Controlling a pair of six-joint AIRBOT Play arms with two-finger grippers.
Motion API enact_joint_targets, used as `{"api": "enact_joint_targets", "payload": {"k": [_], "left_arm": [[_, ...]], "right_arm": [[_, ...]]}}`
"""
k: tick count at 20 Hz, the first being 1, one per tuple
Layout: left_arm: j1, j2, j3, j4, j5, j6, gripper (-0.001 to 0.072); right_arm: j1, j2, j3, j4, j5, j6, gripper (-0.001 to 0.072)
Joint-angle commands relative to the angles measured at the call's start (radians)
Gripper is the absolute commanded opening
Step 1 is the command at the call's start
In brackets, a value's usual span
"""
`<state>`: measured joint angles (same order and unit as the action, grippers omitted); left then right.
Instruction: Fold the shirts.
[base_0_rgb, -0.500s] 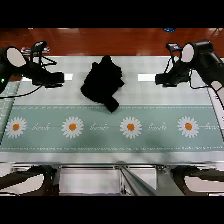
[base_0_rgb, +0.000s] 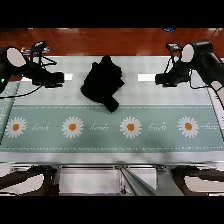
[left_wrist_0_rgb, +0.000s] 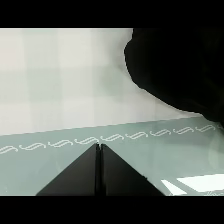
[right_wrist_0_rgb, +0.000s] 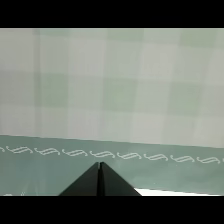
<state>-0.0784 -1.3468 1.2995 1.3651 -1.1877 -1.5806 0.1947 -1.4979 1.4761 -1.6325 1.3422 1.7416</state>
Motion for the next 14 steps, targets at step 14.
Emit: {"api": "enact_joint_targets", "payload": {"k": [14], "left_arm": [[-0.006,-0.024,0.003,-0.012,0.234,-0.015,0.0296]], "right_arm": [[0.000,0.000,0.000,-0.074,-0.135,-0.002,0.0107]]}}
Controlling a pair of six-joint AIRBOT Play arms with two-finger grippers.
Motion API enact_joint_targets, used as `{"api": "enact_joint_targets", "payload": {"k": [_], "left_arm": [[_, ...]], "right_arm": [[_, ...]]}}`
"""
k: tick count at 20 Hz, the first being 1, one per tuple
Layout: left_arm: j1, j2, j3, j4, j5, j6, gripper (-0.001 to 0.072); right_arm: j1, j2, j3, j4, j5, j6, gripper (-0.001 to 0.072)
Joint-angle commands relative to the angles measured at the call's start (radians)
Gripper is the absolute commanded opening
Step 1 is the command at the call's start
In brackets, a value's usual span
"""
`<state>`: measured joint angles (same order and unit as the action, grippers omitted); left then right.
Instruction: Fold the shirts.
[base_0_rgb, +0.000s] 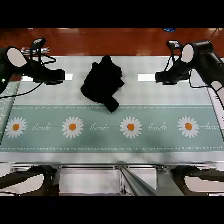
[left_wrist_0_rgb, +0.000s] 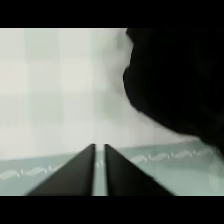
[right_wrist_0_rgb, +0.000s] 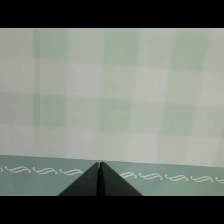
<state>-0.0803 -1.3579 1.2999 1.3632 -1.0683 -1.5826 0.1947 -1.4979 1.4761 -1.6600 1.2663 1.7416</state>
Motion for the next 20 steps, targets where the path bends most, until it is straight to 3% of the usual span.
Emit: {"api": "enact_joint_targets", "payload": {"k": [1,2,3,5,9,15,18,20], "left_arm": [[-0.010,-0.021,0.011,-0.037,0.173,-0.017,0.0508],[-0.018,-0.028,0.034,-0.101,0.214,-0.019,0.0509],[-0.033,-0.036,0.064,-0.161,0.245,-0.004,0.0509],[-0.082,-0.075,0.146,-0.209,0.280,0.116,0.0509],[-0.147,-0.244,0.306,-0.208,0.219,0.283,0.0507],[-0.127,-0.468,0.451,-0.190,0.056,0.296,0.0507],[-0.145,-0.540,0.456,-0.190,-0.030,0.370,0.0507],[-0.154,-0.573,0.456,-0.190,-0.059,0.371,0.0507]], "right_arm": [[0.000,0.000,0.000,-0.071,-0.054,-0.002,0.0357],[0.000,0.000,0.000,-0.092,-0.032,-0.007,0.0417],[0.001,0.000,0.000,-0.116,0.003,-0.018,0.0417],[0.002,0.000,0.000,-0.121,0.062,-0.038,0.0417],[0.043,0.000,0.000,-0.113,0.080,-0.049,0.0416],[0.155,0.000,0.000,-0.134,0.079,-0.047,0.0416],[0.163,0.000,0.000,-0.169,0.080,-0.014,0.0416],[0.156,0.000,0.000,-0.187,0.082,-0.007,0.0416]]}}
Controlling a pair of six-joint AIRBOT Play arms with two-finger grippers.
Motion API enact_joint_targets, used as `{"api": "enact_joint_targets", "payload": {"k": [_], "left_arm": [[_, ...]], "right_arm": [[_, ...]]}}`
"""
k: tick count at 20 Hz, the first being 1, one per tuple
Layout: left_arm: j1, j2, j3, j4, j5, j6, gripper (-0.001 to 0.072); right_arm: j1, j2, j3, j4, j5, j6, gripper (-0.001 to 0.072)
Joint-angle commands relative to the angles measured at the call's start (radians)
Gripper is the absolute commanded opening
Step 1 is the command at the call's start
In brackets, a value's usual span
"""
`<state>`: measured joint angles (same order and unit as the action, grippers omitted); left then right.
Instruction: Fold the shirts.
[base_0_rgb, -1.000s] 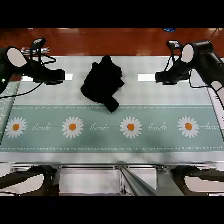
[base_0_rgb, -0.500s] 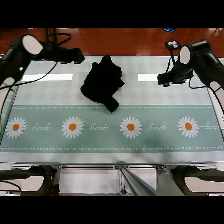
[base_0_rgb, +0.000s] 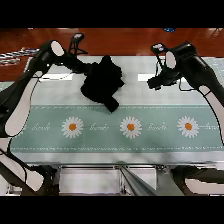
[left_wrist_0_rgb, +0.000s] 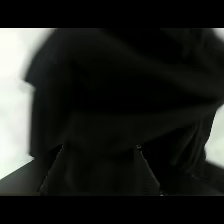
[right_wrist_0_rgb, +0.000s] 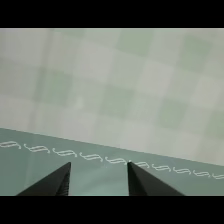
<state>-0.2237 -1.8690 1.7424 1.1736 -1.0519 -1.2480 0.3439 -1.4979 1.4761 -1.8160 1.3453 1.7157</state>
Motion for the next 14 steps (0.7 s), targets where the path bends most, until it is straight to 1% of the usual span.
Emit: {"api": "enact_joint_targets", "payload": {"k": [1,3,5,6,7,8,10,13,14], "left_arm": [[-0.017,-0.075,0.014,0.000,-0.079,0.036,0.0507],[-0.032,-0.094,0.013,0.025,-0.084,0.036,0.0494],[-0.055,-0.108,0.013,0.120,-0.118,0.025,0.0494],[-0.057,-0.109,0.013,0.138,-0.118,-0.004,0.0441],[-0.057,-0.108,0.014,0.140,-0.121,-0.013,0.0184],[-0.056,-0.107,0.027,0.140,-0.145,-0.013,0.0025],[-0.050,-0.101,0.080,0.143,-0.191,-0.023,0.0024],[-0.022,-0.030,0.179,0.143,-0.200,-0.106,0.0024],[-0.013,0.013,0.201,0.144,-0.197,-0.120,0.0024]], "right_arm": [[0.007,0.000,0.000,-0.031,0.004,0.019,0.0416],[0.007,0.000,0.000,-0.031,0.005,0.023,0.0416],[0.007,0.000,0.000,-0.032,0.008,0.026,0.0416],[0.007,0.000,0.000,-0.032,0.011,0.026,0.0416],[0.007,0.000,0.000,-0.032,0.015,0.026,0.0416],[0.007,0.000,0.000,-0.039,0.023,0.026,0.0416],[0.007,0.004,0.000,-0.060,0.040,0.026,0.0416],[0.007,0.052,0.000,-0.089,0.043,0.037,0.0416],[0.007,0.085,0.000,-0.096,0.038,0.048,0.0415]]}}
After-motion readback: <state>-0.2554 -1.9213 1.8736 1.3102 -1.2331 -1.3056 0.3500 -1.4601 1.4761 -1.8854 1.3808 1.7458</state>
